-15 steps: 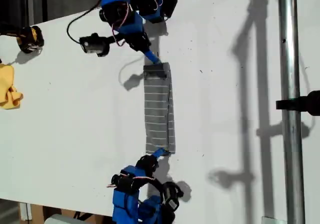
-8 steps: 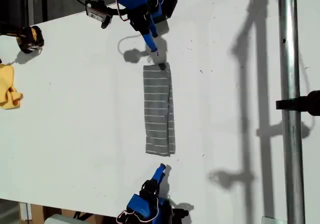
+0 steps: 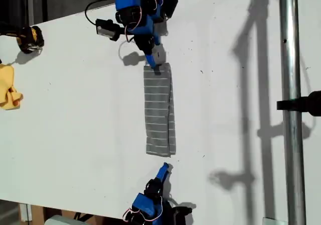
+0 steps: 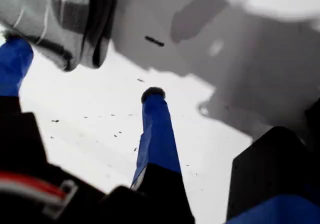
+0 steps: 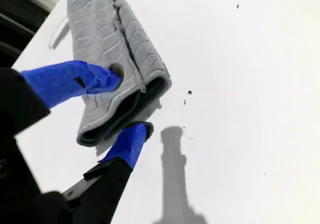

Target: Grasp corners of a towel and fold twice.

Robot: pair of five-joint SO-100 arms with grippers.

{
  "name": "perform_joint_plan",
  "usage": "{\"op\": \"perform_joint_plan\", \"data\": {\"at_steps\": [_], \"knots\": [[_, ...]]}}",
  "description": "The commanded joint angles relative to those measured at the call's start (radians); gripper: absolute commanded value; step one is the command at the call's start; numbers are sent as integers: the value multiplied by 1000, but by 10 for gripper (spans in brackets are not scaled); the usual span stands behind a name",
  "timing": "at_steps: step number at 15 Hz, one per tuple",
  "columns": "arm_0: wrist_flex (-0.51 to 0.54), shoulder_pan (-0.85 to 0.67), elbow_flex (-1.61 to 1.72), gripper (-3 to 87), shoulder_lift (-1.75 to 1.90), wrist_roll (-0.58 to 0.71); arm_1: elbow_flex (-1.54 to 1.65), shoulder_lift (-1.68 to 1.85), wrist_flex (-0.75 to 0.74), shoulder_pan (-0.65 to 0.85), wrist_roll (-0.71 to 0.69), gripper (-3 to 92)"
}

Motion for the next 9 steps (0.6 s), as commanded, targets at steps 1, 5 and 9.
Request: {"op": "perform_joint_plan", "data": {"at_steps": [1, 5, 9], "knots": [[11, 14, -8, 160, 8, -21, -100, -198, -100, 91, -115, 442], [21, 25, -8, 159, 8, -35, -281, -603, -305, 107, -195, 451], [25, 29, -9, 158, 8, -41, -520, -848, -307, 101, -273, 456]]}}
